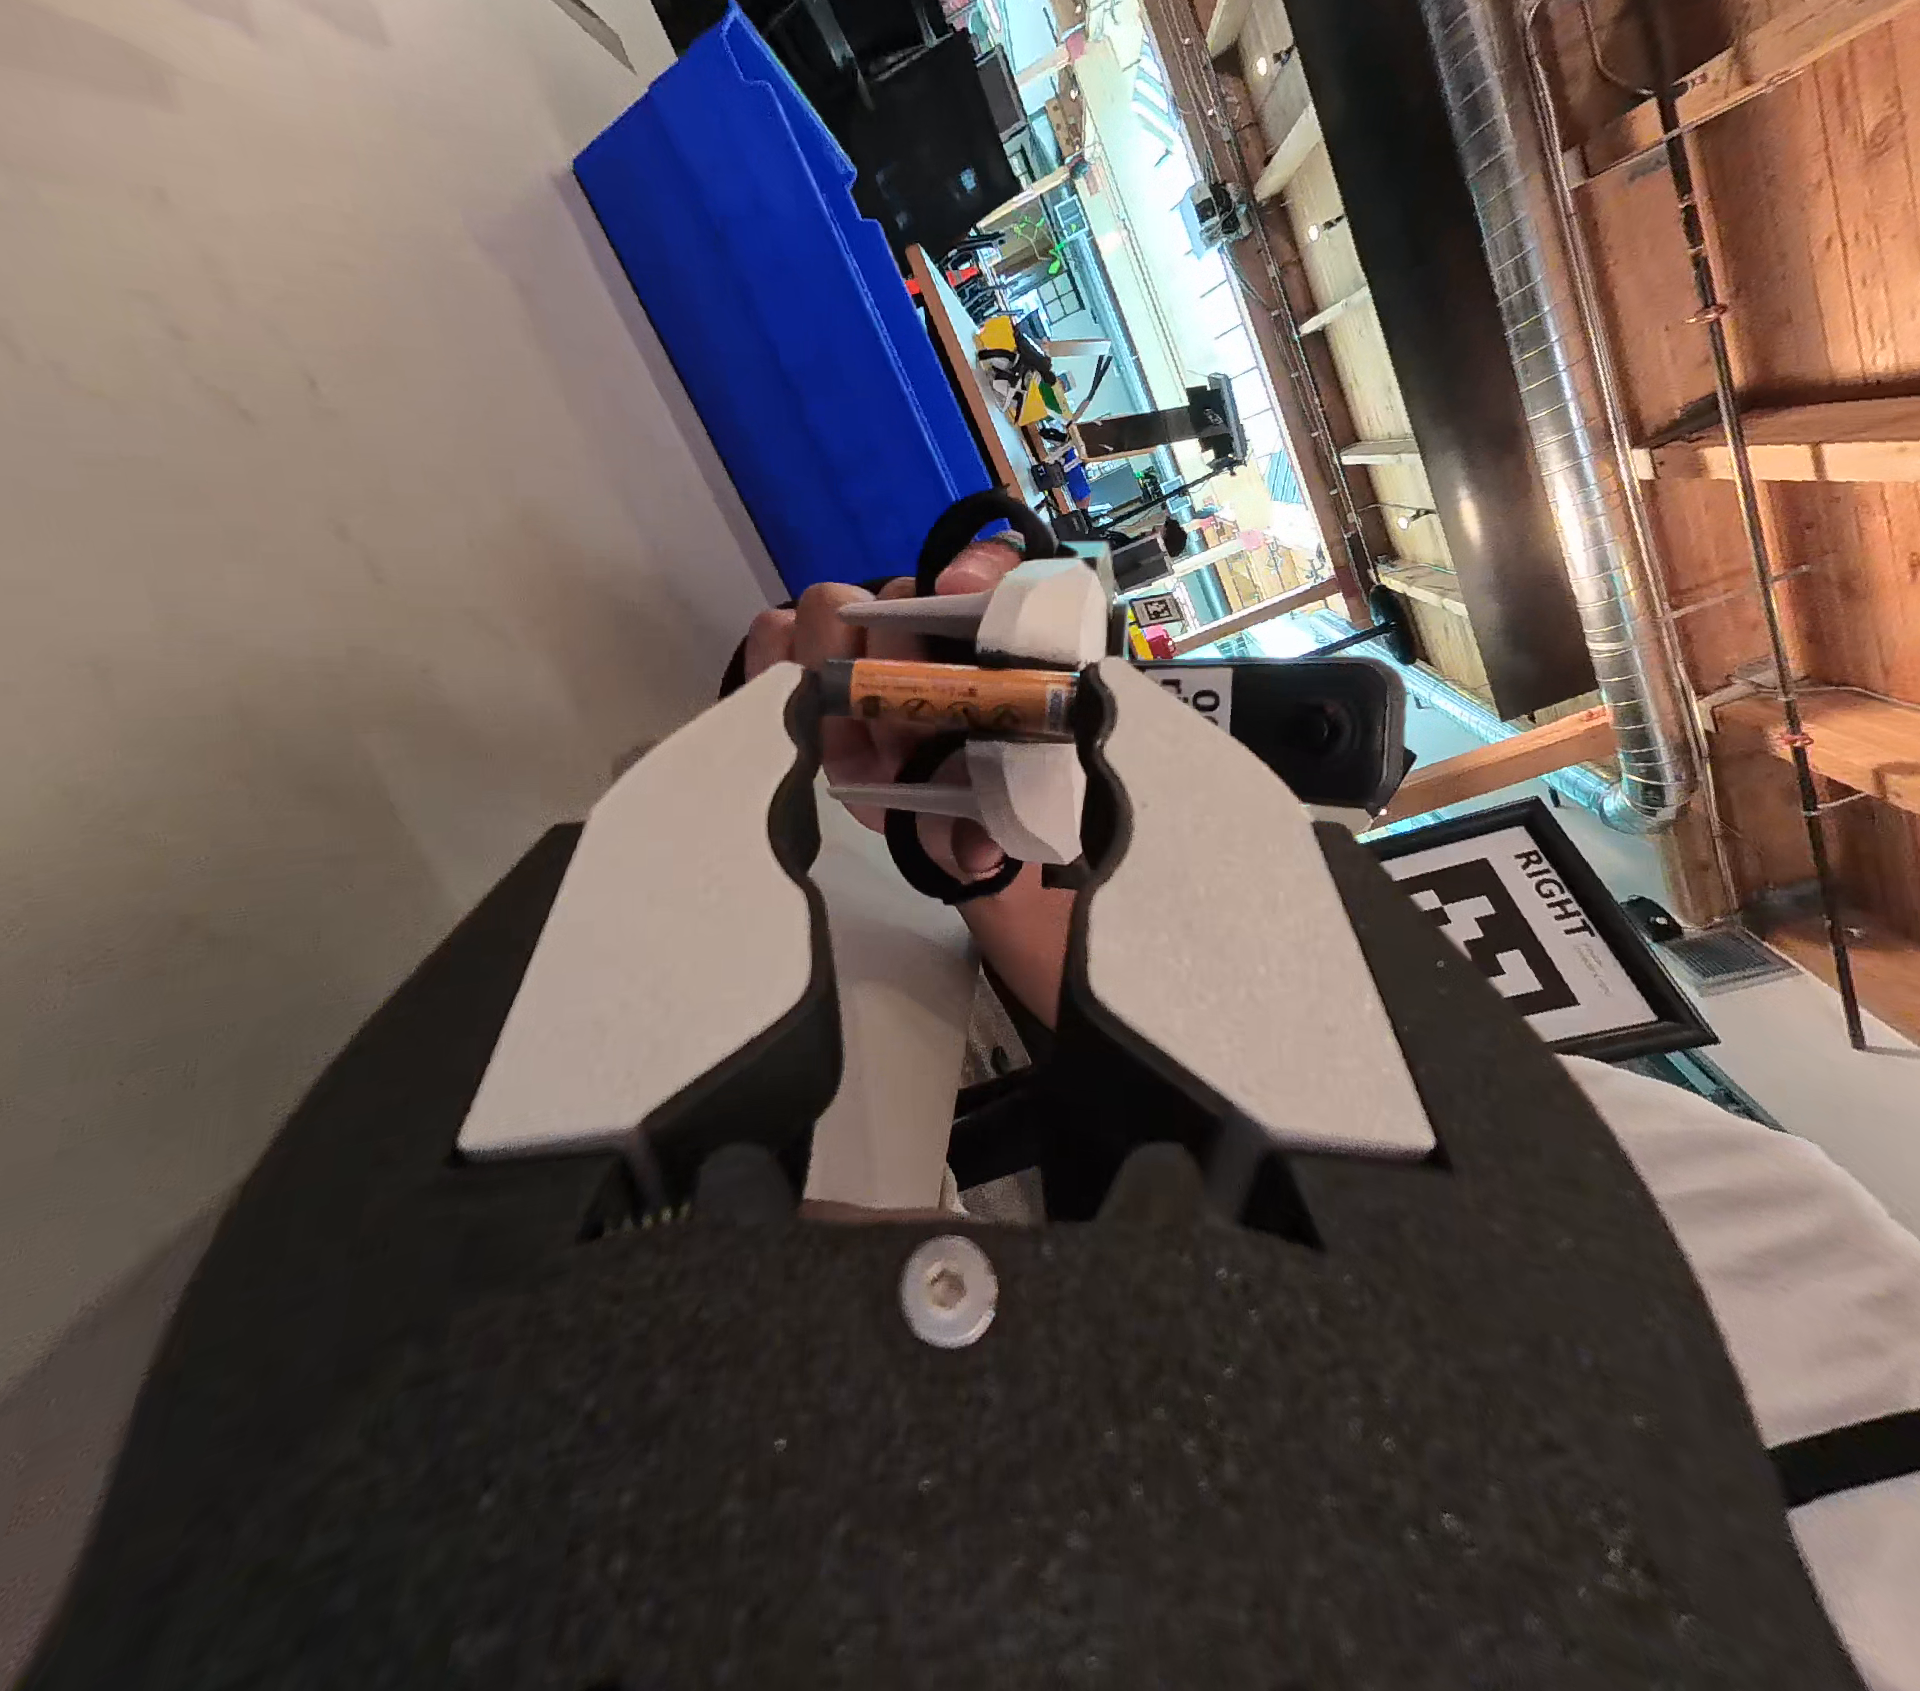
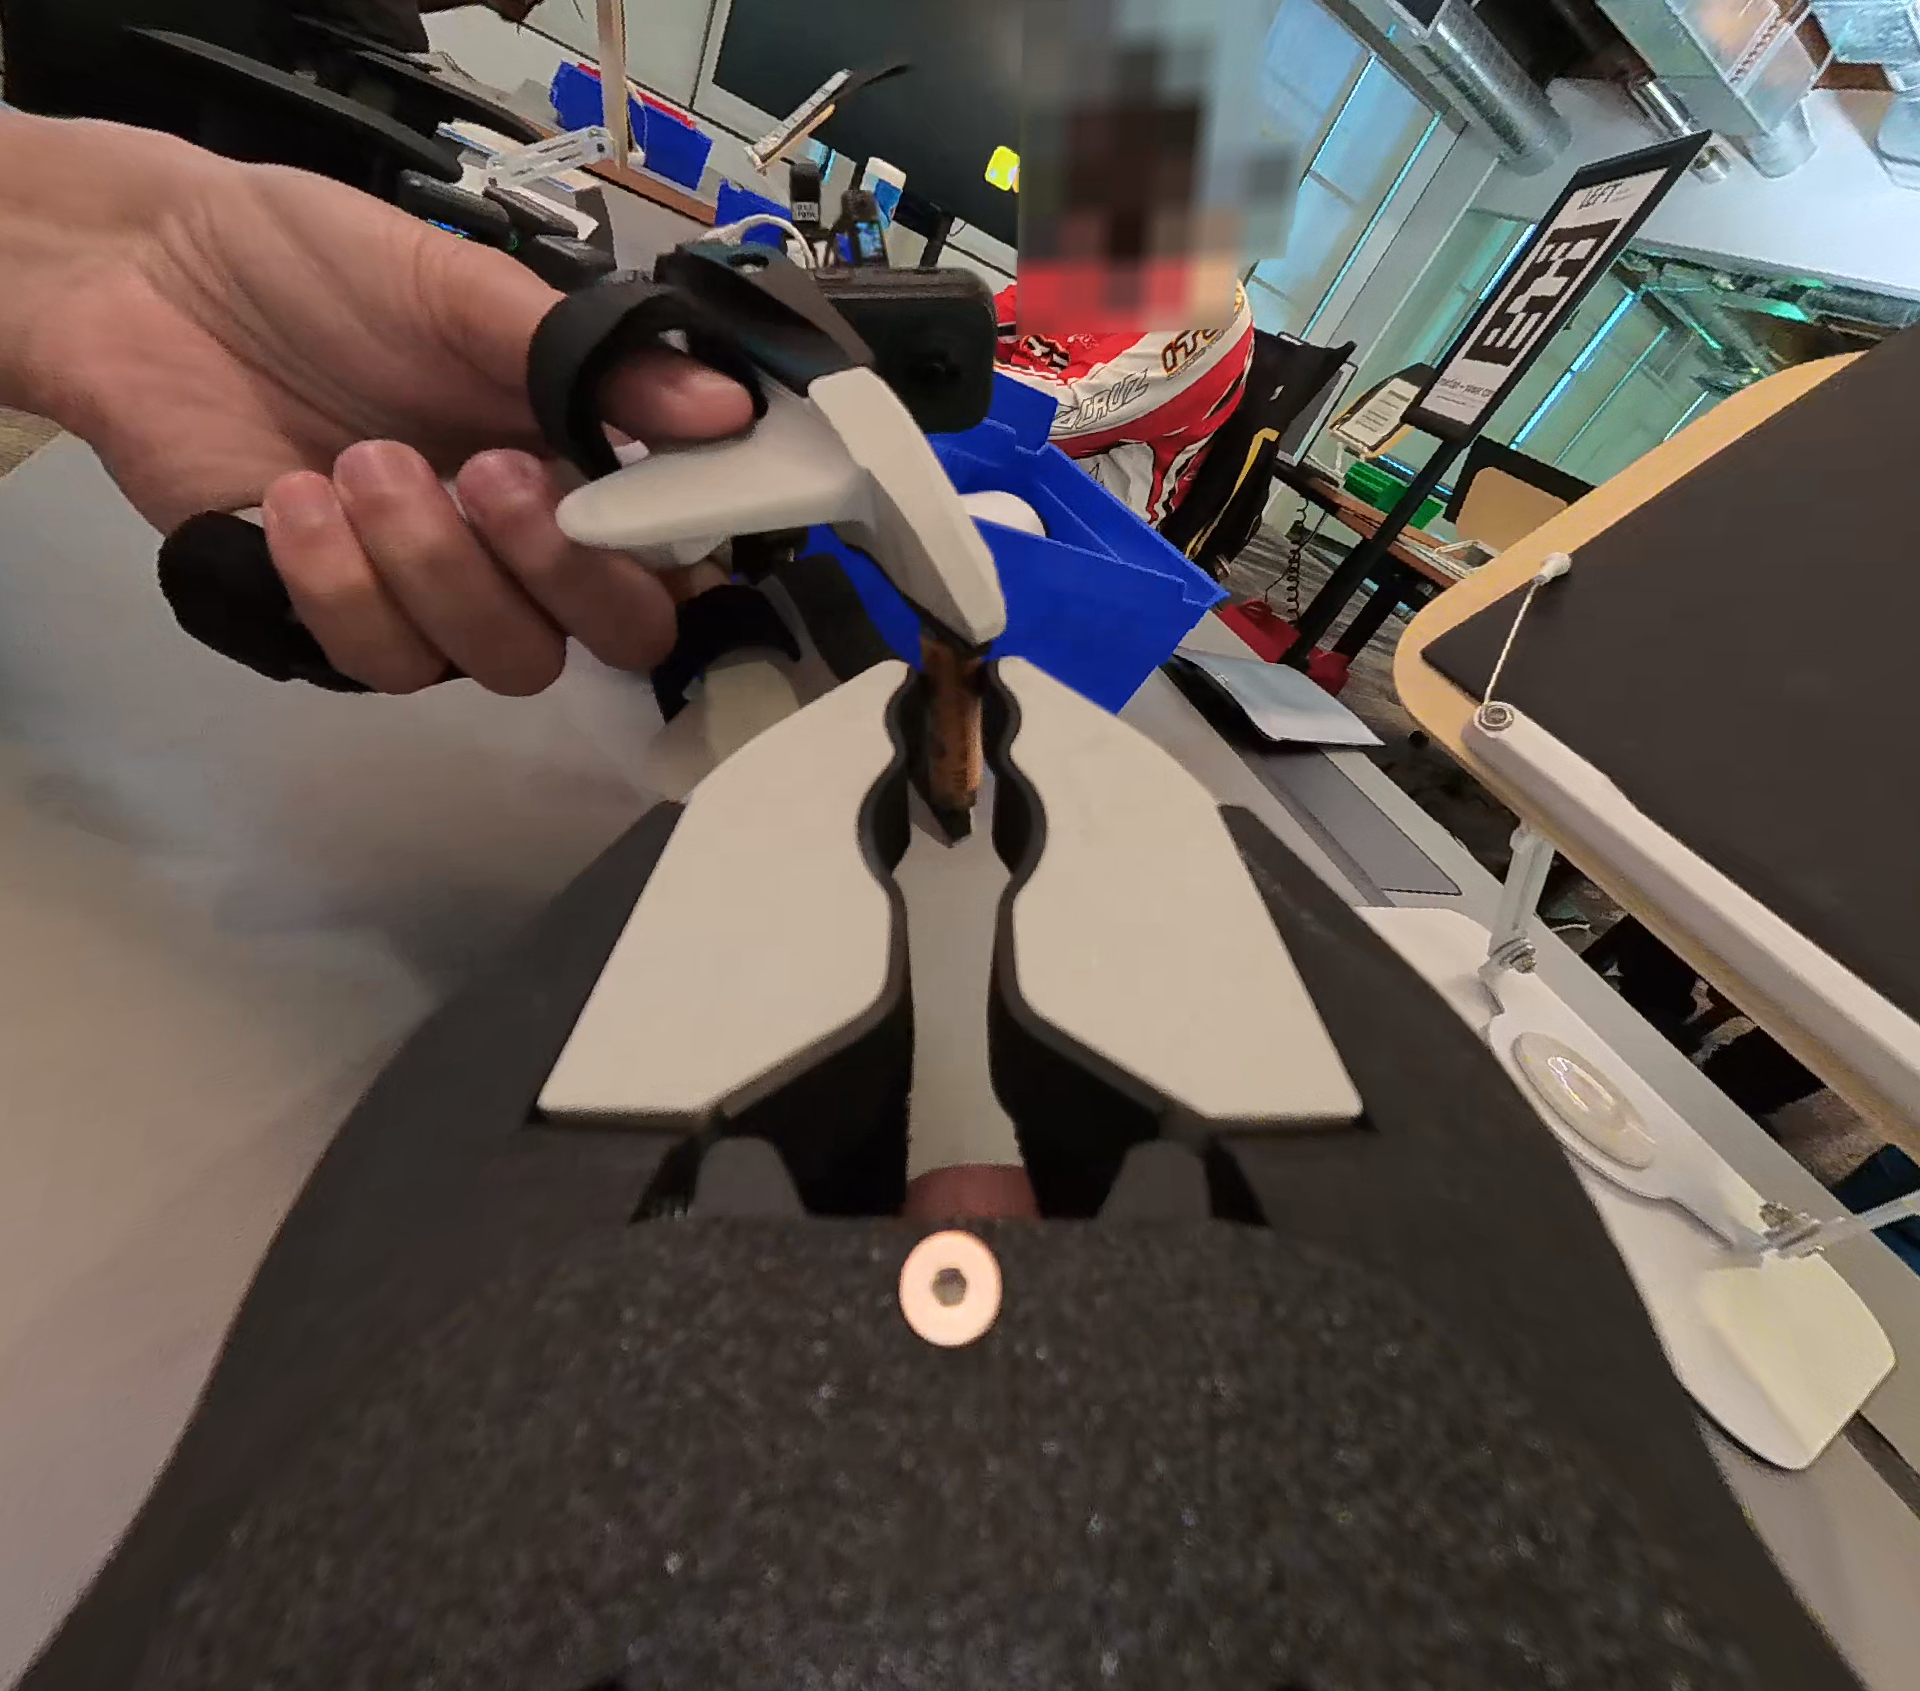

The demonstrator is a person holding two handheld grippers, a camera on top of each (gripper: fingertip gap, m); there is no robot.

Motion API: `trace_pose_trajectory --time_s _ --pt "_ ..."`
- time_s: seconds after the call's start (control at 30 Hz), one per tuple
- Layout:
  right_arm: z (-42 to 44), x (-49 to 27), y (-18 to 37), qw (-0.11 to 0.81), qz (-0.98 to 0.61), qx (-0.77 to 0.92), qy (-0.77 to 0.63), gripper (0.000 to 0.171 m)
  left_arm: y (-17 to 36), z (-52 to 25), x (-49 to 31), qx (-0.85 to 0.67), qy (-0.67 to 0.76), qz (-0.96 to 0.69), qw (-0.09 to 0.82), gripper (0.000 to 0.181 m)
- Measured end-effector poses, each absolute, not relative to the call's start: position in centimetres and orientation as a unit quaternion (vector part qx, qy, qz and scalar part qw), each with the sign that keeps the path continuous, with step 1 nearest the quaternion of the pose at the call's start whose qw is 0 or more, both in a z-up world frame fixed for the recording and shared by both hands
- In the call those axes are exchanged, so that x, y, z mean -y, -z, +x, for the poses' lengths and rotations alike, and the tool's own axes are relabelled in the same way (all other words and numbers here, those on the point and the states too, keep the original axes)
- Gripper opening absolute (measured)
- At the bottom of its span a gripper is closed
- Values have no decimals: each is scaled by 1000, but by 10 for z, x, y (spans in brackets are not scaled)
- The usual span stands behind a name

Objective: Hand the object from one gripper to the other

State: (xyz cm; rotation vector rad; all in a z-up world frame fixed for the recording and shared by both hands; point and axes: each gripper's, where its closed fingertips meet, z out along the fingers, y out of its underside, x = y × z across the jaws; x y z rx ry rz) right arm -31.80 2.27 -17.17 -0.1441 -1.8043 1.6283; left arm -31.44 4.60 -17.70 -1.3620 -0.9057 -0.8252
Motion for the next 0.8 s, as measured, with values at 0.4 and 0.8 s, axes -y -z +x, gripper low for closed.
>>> trace_pose_trajectory --time_s 0.4,0.8 --pt "-351 -46 191 532 -9 748 -396 10 188 -340 -28 375 205 -669 609 46" --pt "-345 -33 190 622 56 745 -233 10 194 -331 -33 260 11 -788 558 17"
